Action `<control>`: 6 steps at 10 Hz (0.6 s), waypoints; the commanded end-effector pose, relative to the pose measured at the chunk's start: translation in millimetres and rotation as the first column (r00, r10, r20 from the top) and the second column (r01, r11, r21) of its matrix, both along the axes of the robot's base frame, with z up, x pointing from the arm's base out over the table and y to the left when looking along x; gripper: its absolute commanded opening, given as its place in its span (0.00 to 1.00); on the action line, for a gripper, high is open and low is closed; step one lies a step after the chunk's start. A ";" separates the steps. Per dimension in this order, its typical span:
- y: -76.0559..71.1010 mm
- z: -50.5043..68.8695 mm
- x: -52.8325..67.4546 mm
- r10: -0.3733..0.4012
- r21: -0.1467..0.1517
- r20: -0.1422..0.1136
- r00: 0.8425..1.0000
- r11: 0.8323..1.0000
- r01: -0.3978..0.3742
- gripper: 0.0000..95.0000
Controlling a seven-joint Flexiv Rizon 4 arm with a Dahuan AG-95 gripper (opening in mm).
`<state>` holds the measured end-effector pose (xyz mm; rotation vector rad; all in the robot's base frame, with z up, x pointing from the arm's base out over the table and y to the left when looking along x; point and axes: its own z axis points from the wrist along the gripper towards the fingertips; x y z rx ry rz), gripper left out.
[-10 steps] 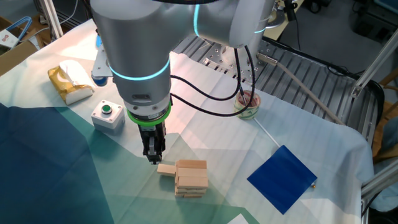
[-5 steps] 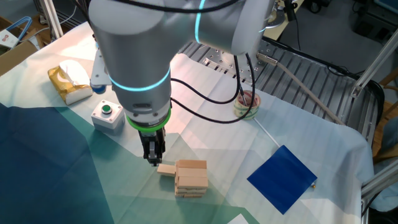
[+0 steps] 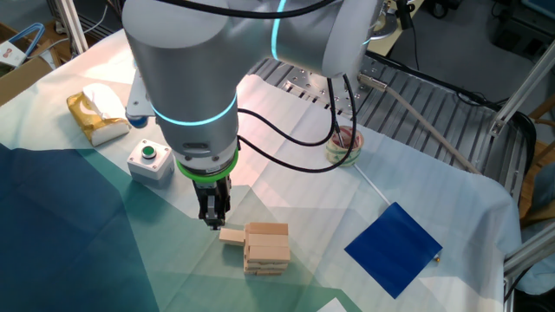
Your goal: Play Jenga
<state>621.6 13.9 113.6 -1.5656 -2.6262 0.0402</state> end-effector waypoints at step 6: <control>3.9 -3.4 1.9 -0.052 0.015 0.005 0.999 0.999 0.052 0.40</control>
